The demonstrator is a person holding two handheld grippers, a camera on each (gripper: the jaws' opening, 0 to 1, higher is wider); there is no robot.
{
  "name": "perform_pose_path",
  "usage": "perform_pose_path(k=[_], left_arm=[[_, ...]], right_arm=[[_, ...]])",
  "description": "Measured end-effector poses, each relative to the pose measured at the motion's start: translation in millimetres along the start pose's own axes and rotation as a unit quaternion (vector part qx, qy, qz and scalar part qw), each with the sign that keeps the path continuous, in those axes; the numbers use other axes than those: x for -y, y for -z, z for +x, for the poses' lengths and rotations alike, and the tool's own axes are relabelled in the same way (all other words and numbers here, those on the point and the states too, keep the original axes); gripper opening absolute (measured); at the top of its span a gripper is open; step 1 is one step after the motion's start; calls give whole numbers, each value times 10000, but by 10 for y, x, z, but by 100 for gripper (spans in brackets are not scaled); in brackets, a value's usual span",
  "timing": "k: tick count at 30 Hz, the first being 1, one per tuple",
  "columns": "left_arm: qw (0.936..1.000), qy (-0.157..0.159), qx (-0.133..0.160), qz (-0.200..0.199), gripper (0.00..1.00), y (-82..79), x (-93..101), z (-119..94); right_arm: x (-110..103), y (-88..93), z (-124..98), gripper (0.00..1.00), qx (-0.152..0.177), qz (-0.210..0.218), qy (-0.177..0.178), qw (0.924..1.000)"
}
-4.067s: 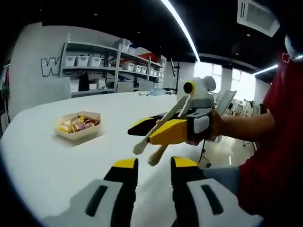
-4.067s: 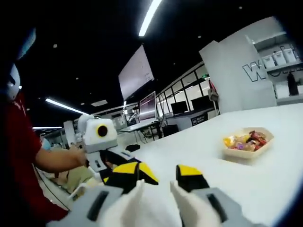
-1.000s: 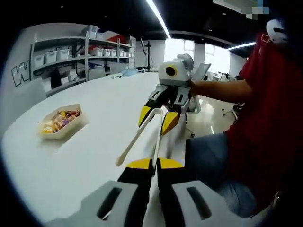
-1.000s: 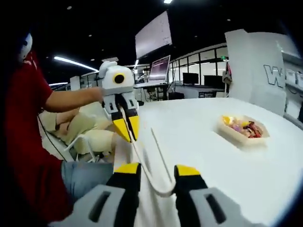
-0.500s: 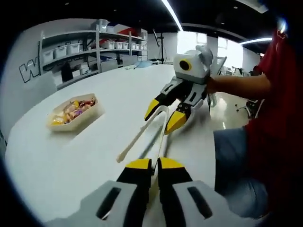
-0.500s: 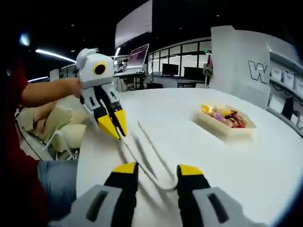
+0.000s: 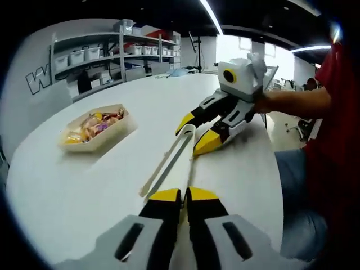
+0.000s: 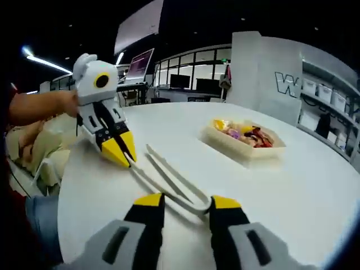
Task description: Place the target food into the container with the food tongs after gripping and lifting it, then release it inside without dropping or visibly crushing the food.
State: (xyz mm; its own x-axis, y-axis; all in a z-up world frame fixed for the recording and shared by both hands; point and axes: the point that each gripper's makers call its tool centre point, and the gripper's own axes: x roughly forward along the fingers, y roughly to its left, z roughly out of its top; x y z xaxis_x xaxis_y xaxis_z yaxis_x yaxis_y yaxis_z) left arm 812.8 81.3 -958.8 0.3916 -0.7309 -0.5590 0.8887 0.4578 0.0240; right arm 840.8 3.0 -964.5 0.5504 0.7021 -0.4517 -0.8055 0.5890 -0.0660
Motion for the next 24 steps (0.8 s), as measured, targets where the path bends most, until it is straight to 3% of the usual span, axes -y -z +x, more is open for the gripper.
perform_pose_path(k=[8, 12, 16, 17, 24], left_arm=[[9999, -82, 40, -123, 4, -39, -117, 68], [9999, -105, -13, -71, 5, -31, -127, 69], [9993, -318, -114, -144, 7, -11, -188, 69], [9986, -494, -150, -92, 7, 0, -240, 65], [9983, -519, -185, -174, 9, 12, -215, 44]], right_arm=[[156, -4, 51, 26, 107, 355, 315, 9988], [148, -2, 19, 23, 104, 273, 301, 9991], [134, 16, -26, 20, 91, 222, 332, 9992], [141, 17, -34, 20, 92, 165, 374, 9991], [157, 16, -51, 24, 73, 100, 450, 9989]])
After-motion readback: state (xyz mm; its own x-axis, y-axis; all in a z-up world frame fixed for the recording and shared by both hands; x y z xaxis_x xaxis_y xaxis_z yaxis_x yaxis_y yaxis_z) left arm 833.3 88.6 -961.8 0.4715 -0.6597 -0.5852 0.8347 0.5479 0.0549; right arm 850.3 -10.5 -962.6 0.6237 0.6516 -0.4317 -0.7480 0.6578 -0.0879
